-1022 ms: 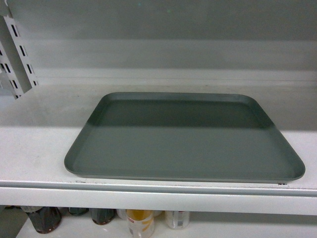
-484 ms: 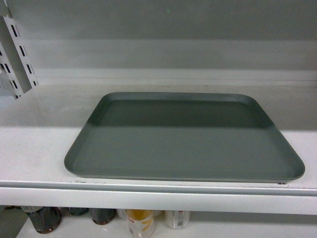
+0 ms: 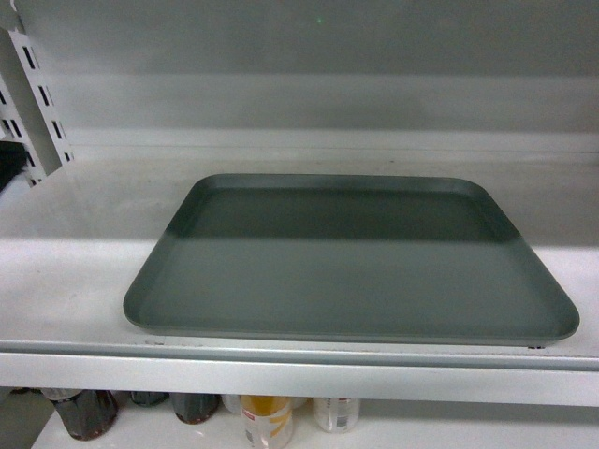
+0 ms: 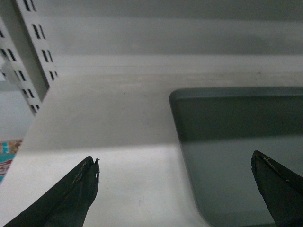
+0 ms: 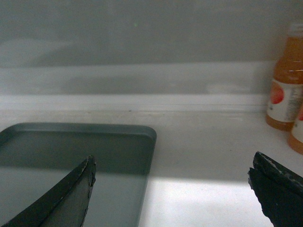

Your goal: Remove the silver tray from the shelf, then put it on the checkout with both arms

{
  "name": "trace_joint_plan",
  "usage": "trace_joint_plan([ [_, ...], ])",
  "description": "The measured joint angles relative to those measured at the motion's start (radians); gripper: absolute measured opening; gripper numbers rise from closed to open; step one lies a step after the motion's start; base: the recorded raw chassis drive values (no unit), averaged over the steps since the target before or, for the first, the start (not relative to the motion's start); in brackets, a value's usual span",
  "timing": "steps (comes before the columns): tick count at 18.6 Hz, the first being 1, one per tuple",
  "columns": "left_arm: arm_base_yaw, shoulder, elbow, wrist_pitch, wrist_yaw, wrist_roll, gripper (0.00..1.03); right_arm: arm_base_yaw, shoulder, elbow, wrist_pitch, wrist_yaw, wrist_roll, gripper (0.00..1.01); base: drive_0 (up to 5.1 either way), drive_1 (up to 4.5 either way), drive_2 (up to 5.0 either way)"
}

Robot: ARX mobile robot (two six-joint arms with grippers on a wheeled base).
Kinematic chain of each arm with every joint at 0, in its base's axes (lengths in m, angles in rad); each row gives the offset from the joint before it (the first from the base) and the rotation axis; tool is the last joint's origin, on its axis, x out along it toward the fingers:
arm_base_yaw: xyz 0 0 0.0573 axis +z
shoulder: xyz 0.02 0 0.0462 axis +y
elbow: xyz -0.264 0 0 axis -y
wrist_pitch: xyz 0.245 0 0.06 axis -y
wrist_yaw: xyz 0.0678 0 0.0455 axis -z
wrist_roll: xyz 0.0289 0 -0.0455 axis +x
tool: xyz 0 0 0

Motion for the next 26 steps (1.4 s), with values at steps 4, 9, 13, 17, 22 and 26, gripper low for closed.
trace_joint_plan([
  [4, -0.062, 0.307, 0.100, 0.089, -0.015, 0.000, 0.98, 0.035, 0.360, 0.123, 0.076, -0.039, -0.074, 0.98, 0.0, 0.00, 0.0],
  [9, -0.076, 0.548, 0.188, 0.149, -0.026, -0.006, 0.98, 0.094, 0.593, 0.233, 0.079, 0.002, -0.095, 0.98, 0.0, 0.00, 0.0],
  [13, -0.064, 0.653, 0.266, 0.143, -0.026, -0.008, 0.98, 0.121, 0.641, 0.343, 0.009, 0.037, -0.054, 0.98, 0.0, 0.00, 0.0],
  [17, -0.054, 0.704, 0.329, 0.126, -0.025, -0.015, 0.98, 0.138, 0.681, 0.436, -0.108, 0.047, -0.028, 0.98, 0.0, 0.00, 0.0],
  [22, -0.055, 0.742, 0.356, 0.126, -0.023, -0.034, 0.98, 0.144, 0.721, 0.531, -0.206, 0.102, 0.009, 0.98, 0.0, 0.00, 0.0],
  [26, -0.064, 0.779, 0.365, 0.125, -0.030, -0.040, 0.98, 0.151, 0.778, 0.539, -0.201, 0.112, 0.023, 0.98, 0.0, 0.00, 0.0],
])
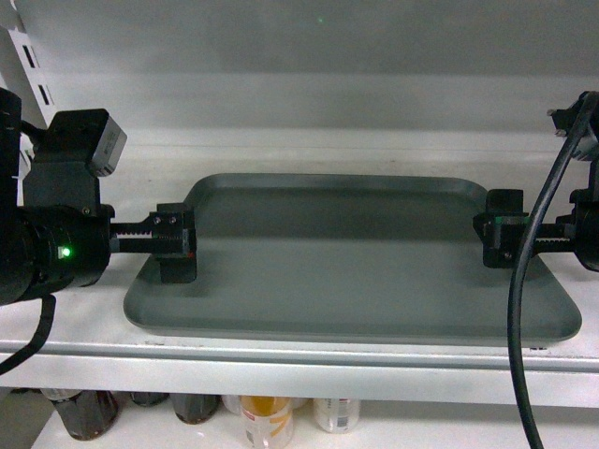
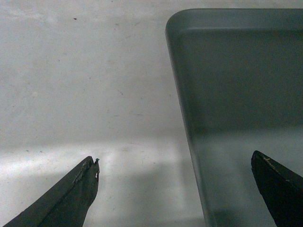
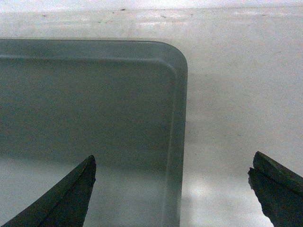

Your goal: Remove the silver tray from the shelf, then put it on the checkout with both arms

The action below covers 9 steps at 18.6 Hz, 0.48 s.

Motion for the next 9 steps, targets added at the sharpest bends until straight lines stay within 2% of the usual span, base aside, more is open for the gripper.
trace_joint_plan([
  [9, -0.029, 0.062, 0.015, 0.041, -0.018, 0.006, 0.98, -0.003, 0.074, 0.019, 0.056, 0.011, 0.026, 0.98, 0.0, 0.00, 0.0],
])
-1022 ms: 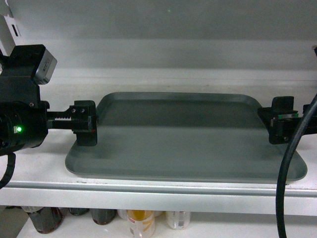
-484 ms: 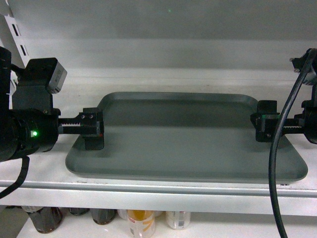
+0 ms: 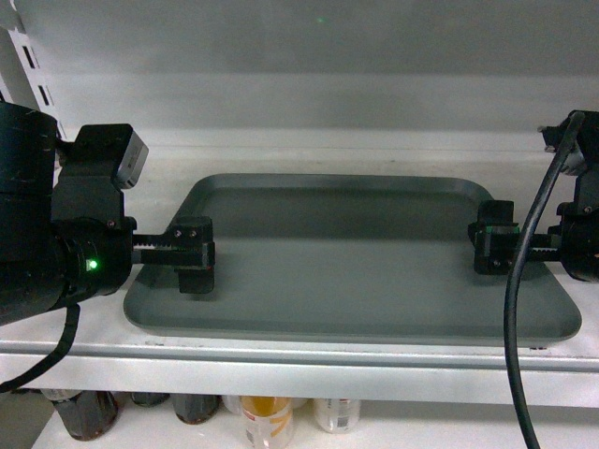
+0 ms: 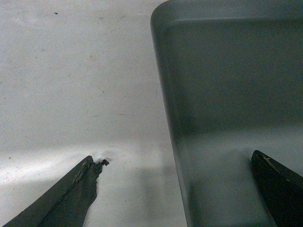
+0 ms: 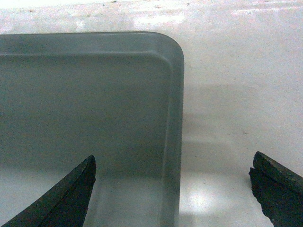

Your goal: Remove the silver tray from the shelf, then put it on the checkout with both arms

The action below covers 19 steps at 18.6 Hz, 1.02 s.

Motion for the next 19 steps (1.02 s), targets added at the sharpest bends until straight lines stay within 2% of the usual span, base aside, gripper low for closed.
trace_joint_plan([
  [9, 0.000, 0.008, 0.005, 0.009, -0.002, 0.005, 0.98, 0.001, 0.030, 0.006, 0.029, 0.007, 0.011, 0.98, 0.0, 0.00, 0.0],
  [10, 0.007, 0.008, 0.003, 0.014, -0.001, 0.010, 0.98, 0.010, 0.030, 0.001, 0.039, 0.016, 0.015, 0.95, 0.0, 0.00, 0.0],
  [12, 0.010, 0.008, -0.005, 0.024, 0.002, 0.017, 0.97, 0.017, 0.030, -0.005, 0.048, 0.026, 0.015, 0.76, 0.0, 0.00, 0.0],
  [13, 0.010, 0.008, -0.006, 0.025, 0.005, 0.018, 0.93, 0.021, 0.030, -0.008, 0.052, 0.028, 0.015, 0.71, 0.0, 0.00, 0.0],
  [19, 0.010, 0.008, -0.007, 0.027, 0.012, 0.019, 0.55, 0.036, 0.030, -0.035, 0.083, 0.029, 0.018, 0.32, 0.0, 0.00, 0.0],
])
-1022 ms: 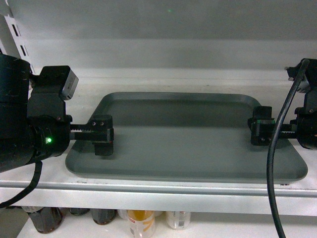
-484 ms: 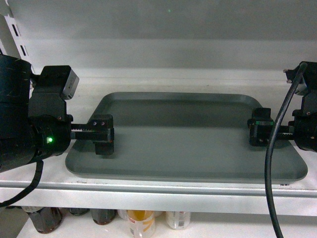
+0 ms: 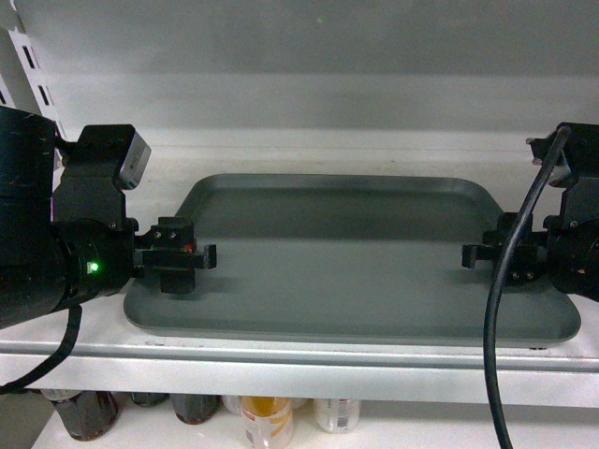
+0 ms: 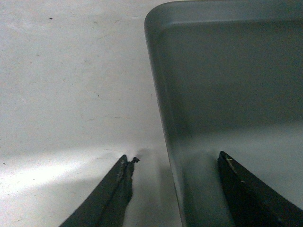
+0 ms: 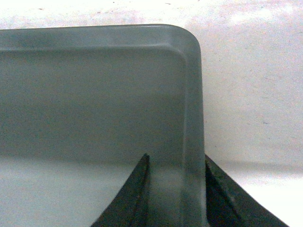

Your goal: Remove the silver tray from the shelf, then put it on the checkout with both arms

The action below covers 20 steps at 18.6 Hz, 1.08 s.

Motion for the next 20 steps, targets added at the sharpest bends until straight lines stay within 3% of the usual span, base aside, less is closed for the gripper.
trace_joint_plan([
  [3, -0.005, -0.001, 0.000, 0.001, 0.000, 0.000, 0.32, 0.002, 0.000, -0.008, 0.012, 0.018, 0.001, 0.09, 0.0, 0.00, 0.0],
  [4, -0.006, -0.001, 0.000, 0.001, 0.000, 0.001, 0.26, 0.002, -0.002, -0.009, 0.015, 0.020, 0.017, 0.05, 0.0, 0.00, 0.0],
  [7, -0.011, -0.003, -0.002, 0.004, -0.005, -0.003, 0.09, -0.002, -0.003, -0.010, 0.017, 0.021, 0.057, 0.03, 0.0, 0.00, 0.0],
  [8, -0.011, -0.005, -0.003, 0.005, 0.006, -0.027, 0.04, -0.003, -0.003, -0.011, 0.019, 0.019, 0.061, 0.03, 0.0, 0.00, 0.0],
  [12, -0.014, -0.011, -0.010, 0.006, 0.006, -0.066, 0.03, -0.002, -0.008, -0.020, 0.028, 0.025, 0.059, 0.03, 0.0, 0.00, 0.0],
  [20, -0.044, -0.121, -0.045, -0.047, -0.019, -0.064, 0.03, 0.011, -0.120, -0.068, 0.021, 0.072, 0.006, 0.03, 0.0, 0.00, 0.0],
])
